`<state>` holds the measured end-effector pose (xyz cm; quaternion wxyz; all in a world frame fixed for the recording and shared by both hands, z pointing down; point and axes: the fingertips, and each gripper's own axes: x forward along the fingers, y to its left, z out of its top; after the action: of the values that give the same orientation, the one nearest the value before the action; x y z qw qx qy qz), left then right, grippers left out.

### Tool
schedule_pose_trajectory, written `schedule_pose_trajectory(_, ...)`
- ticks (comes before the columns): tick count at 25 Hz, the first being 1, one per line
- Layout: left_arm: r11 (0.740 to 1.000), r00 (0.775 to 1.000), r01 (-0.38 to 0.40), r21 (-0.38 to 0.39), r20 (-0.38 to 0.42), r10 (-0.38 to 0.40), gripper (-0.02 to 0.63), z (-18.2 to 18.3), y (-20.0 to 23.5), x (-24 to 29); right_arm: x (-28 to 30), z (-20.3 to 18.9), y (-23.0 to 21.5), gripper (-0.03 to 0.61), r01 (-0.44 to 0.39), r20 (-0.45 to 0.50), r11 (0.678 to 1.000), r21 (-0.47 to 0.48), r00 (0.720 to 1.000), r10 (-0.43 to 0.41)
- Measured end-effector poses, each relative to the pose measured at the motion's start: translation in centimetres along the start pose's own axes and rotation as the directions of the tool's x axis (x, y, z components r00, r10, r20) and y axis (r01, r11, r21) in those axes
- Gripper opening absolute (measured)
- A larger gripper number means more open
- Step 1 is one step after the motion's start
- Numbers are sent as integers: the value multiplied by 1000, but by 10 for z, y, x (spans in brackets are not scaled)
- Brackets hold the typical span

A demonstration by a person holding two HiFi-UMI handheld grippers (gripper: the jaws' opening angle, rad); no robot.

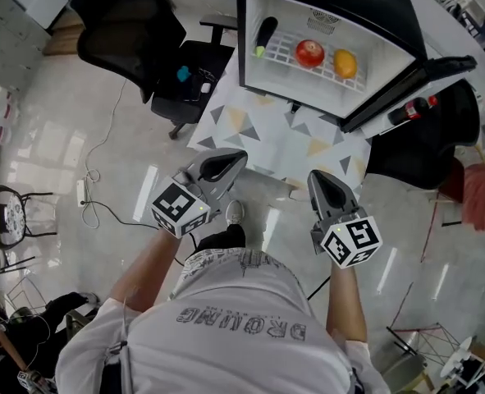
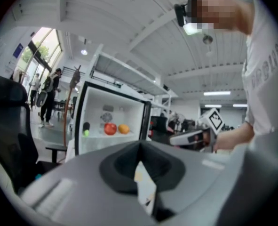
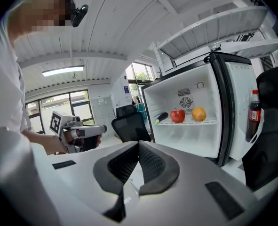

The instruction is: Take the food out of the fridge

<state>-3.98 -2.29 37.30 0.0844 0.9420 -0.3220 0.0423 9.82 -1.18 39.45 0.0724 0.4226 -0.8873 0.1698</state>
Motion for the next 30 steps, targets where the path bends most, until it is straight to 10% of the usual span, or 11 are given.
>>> schedule_pose_trajectory(30, 1000, 1000, -26, -15, -7, 26, 3, 18, 134, 43, 169, 67, -45, 0, -9, 37, 1000, 2, 999, 9)
